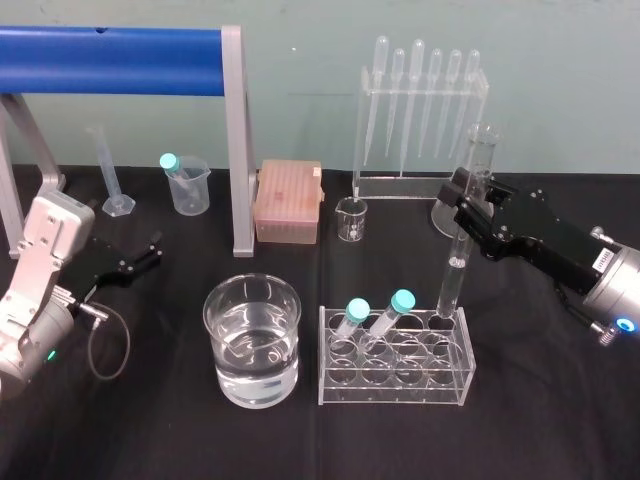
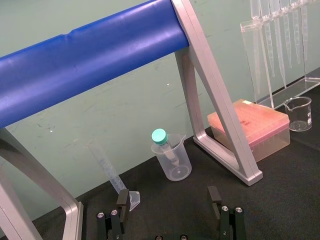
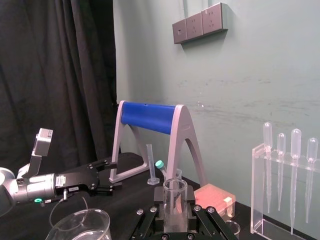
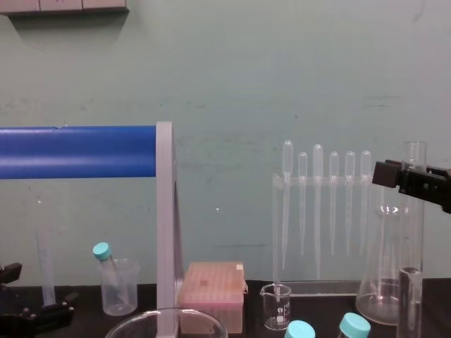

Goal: Hold the test tube with one hand and immerse one end into the beaker, then return it to the test tube rack.

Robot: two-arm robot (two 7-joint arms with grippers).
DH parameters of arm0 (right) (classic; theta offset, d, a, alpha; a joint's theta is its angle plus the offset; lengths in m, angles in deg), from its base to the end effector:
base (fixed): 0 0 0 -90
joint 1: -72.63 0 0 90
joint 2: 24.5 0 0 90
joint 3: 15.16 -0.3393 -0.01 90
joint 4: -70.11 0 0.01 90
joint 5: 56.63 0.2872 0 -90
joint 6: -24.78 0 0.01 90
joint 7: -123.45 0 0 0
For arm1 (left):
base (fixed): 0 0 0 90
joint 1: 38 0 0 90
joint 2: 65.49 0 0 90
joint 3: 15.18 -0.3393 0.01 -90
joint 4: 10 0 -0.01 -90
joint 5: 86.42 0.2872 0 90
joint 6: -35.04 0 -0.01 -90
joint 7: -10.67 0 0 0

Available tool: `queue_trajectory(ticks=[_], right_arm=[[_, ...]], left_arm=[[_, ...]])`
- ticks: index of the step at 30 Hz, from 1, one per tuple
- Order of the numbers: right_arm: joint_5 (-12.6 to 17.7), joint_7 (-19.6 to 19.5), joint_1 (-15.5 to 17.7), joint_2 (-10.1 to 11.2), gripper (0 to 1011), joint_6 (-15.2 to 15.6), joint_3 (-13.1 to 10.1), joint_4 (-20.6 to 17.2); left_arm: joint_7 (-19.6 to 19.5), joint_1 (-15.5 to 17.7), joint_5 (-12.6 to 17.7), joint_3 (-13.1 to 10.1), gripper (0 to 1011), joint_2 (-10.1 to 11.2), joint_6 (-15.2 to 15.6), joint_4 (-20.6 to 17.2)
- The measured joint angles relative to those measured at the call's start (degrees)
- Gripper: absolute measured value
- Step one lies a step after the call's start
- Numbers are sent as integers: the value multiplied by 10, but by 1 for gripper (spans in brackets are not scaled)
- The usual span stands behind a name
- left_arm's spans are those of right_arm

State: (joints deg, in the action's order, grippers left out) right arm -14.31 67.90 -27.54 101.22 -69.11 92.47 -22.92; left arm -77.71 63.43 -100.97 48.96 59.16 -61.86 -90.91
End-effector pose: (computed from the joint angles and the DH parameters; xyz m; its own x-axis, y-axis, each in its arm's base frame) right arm 0.3457 -0.1193 -0.2677 0.7714 -0.6361 -0.0179 0.6320 0.7626 0.1383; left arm 0.3457 0.1164 -0.3378 0.2923 0.8803 0.3737 -0.9553 0.2873 0.0703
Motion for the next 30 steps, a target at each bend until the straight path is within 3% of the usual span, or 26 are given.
queue_trajectory(ticks=[30], right_arm=[[2,15,-16,-2,242,10,19,33]], left_arm=[[0,0,0,0,1000,0,0,0]])
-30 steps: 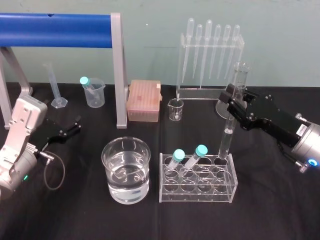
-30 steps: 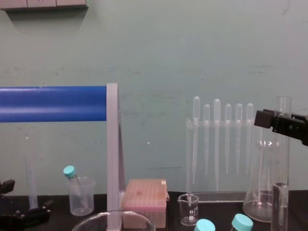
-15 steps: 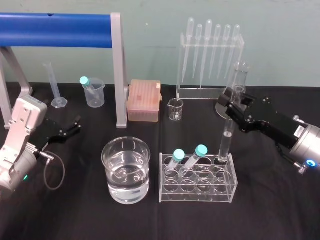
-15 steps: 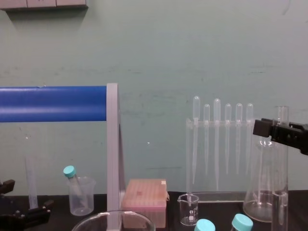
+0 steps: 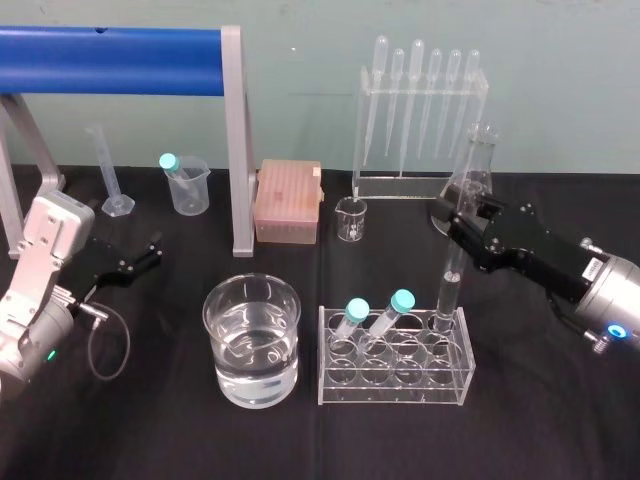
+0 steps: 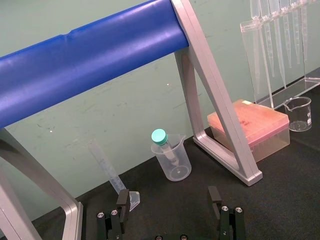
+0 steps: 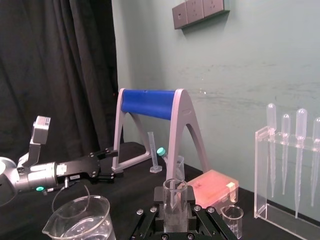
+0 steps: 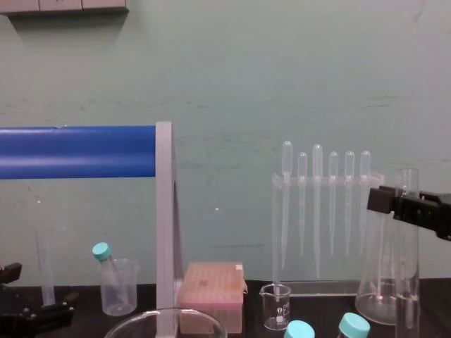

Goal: Hold the test tube with one hand and immerse one end into the beaker, then return it to the test tube rack.

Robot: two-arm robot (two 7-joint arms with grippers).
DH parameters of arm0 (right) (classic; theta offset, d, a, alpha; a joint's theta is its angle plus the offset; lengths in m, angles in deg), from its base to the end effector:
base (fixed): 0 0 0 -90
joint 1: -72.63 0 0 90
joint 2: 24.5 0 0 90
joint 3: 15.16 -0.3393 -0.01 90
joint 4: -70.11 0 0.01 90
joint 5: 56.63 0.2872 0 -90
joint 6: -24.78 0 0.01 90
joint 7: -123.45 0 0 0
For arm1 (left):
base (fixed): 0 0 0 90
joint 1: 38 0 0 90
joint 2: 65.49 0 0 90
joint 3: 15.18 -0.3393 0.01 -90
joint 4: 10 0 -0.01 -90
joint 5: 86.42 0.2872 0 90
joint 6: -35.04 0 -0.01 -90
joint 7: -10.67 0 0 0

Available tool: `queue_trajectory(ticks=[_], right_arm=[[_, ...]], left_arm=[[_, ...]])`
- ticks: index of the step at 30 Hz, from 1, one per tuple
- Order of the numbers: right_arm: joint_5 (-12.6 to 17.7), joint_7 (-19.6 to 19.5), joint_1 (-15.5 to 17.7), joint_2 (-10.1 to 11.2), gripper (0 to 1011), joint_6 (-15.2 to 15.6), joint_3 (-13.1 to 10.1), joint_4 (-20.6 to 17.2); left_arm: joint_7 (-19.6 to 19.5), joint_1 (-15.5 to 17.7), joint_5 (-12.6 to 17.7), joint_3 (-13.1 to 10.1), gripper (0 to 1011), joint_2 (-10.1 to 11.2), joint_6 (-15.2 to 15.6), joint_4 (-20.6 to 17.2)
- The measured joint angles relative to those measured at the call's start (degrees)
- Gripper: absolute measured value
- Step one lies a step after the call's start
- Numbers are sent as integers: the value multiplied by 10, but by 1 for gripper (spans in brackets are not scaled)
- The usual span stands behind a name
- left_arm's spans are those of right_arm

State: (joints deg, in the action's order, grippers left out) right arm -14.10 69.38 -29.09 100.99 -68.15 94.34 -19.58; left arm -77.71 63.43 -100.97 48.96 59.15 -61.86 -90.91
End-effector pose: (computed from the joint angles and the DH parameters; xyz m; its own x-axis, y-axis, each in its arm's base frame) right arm 0.3536 -0.1203 -0.2787 0.7817 -0.6218 -0.0478 0.6233 0.7763 0.0943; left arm 0.3457 0.1164 -0.3379 0.2923 0.8803 0.3736 -0.9552 0.2874 0.0702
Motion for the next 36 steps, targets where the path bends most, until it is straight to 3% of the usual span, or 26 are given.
queue_trajectory(ticks=[23,36], right_arm=[[-34,10,-25,8,242,17,33,20],[-42,20,-38,-4,242,17,47,48]], left_arm=[[0,0,0,0,1000,0,0,0],[0,0,0,0,1000,0,0,0]])
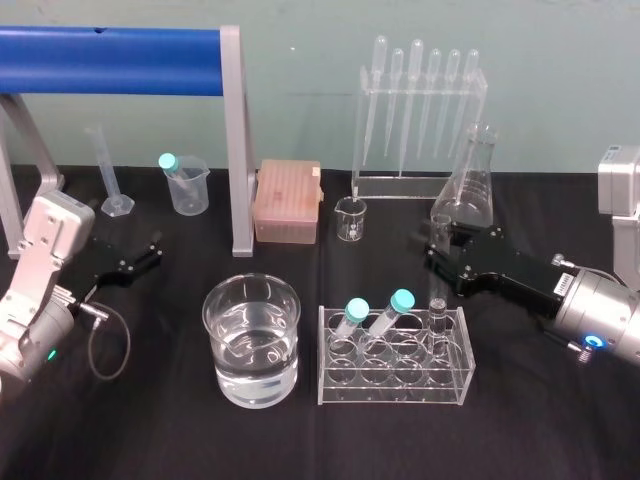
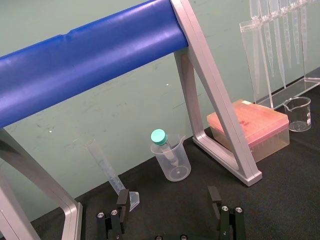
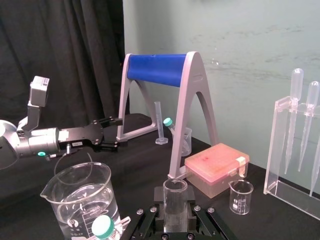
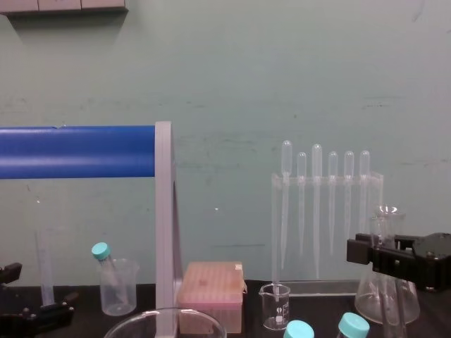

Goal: Hold the test tube with one hand and immerse one end into the beaker, then return it to the test tube rack.

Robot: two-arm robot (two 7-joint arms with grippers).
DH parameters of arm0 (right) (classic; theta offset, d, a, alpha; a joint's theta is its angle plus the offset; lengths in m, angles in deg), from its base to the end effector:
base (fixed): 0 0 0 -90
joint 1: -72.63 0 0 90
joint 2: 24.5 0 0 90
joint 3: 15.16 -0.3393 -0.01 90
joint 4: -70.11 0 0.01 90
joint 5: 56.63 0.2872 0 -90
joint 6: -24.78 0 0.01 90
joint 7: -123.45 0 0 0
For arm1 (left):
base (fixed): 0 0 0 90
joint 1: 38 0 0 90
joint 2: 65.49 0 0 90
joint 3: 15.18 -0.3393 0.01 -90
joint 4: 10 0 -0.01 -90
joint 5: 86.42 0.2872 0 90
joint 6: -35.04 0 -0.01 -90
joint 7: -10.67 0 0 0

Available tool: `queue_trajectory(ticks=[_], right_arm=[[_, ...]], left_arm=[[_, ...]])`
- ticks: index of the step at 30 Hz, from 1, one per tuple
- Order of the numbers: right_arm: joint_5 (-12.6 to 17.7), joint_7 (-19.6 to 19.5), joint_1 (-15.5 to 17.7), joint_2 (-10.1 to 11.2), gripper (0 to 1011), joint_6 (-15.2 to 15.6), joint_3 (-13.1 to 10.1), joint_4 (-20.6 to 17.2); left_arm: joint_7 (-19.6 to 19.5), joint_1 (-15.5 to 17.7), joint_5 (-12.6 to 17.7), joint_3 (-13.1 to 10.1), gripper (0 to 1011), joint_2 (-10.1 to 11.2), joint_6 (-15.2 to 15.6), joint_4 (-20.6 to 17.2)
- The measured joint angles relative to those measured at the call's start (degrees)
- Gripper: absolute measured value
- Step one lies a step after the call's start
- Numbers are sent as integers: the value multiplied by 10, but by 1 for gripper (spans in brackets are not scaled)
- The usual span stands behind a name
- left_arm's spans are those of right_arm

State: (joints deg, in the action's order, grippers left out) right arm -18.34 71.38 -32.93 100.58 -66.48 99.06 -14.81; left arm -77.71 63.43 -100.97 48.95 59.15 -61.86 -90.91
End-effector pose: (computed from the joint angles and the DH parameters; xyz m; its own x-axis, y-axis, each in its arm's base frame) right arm 0.3698 -0.1134 -0.2905 0.8129 -0.5820 -0.0225 0.5816 0.8132 -0.0210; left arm 0.3457 0.1163 -0.3379 0.2925 0.8803 0.3736 -0.9552 0.2875 0.0703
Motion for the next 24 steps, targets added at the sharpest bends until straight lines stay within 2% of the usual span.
queue_trajectory(ticks=[20,22,23,24], right_arm=[[-1,-4,0,0,243,2,-1,0],[-1,-4,0,0,270,2,-1,0],[-1,-4,0,0,347,2,-1,0],[-1,-4,0,0,347,2,-1,0]], left_arm=[[0,0,0,0,1000,0,0,0],[0,0,0,0,1000,0,0,0],[0,0,0,0,1000,0,0,0],[0,0,0,0,1000,0,0,0]])
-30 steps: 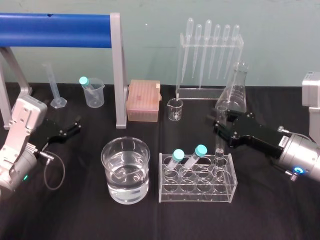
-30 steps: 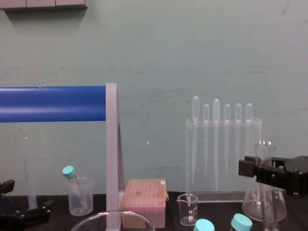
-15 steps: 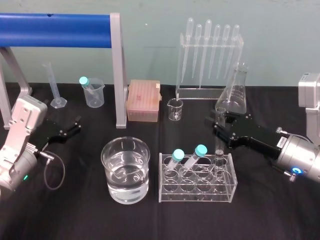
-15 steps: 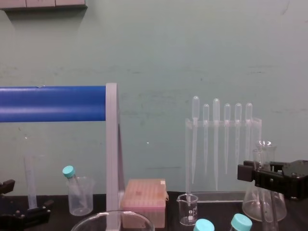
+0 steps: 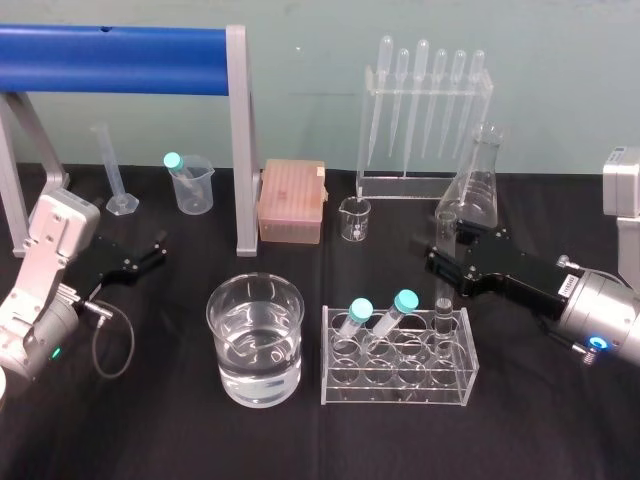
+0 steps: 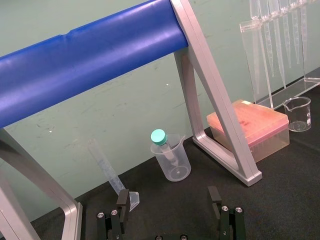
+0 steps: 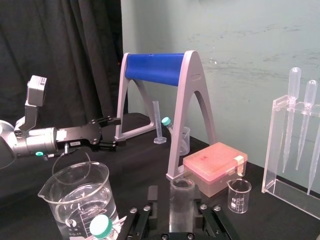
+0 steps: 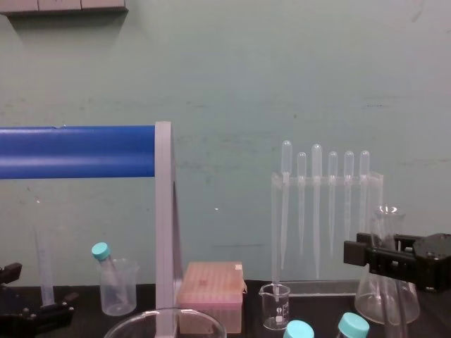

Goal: Hold the test tube with one hand and immerse one end into the beaker, then return it to the test tube rack.

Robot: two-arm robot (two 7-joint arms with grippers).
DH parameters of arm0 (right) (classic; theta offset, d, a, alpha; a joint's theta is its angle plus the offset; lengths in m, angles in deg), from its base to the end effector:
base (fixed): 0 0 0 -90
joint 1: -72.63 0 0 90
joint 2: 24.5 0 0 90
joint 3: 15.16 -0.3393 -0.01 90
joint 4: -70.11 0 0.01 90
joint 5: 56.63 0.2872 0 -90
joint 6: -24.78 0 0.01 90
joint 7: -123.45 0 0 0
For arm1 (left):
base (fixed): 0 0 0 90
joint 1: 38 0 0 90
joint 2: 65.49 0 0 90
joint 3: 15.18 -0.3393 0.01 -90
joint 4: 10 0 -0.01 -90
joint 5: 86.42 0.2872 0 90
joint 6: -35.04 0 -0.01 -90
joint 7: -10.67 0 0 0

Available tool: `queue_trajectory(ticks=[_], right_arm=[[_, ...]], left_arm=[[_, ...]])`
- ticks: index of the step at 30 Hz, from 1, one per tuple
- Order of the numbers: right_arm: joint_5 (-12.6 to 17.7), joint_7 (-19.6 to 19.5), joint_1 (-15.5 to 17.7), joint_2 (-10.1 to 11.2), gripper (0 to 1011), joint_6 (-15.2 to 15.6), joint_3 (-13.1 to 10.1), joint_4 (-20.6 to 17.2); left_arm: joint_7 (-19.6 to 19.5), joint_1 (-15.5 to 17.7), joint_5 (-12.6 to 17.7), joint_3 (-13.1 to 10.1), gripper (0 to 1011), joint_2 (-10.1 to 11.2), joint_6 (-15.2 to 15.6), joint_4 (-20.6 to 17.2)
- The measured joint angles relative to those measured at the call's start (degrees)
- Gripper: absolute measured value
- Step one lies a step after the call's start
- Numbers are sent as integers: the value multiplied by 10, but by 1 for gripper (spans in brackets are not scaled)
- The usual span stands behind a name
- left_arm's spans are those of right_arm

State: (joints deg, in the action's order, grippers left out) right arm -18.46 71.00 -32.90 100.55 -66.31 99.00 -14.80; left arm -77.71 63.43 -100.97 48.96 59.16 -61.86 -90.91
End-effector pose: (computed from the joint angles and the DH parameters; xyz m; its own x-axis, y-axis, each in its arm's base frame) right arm 0.3698 -0.1135 -0.2907 0.8086 -0.5880 -0.0230 0.5875 0.8089 -0.0242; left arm 0.3457 0.1164 -0.3378 0.2923 0.8803 0.3737 -0.9553 0.2873 0.0703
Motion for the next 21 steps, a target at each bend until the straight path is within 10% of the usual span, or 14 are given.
queue_trajectory(ticks=[21], right_arm=[[1,1,0,0,994,-1,0,0]], left_arm=[[0,0,0,0,1000,0,0,0]])
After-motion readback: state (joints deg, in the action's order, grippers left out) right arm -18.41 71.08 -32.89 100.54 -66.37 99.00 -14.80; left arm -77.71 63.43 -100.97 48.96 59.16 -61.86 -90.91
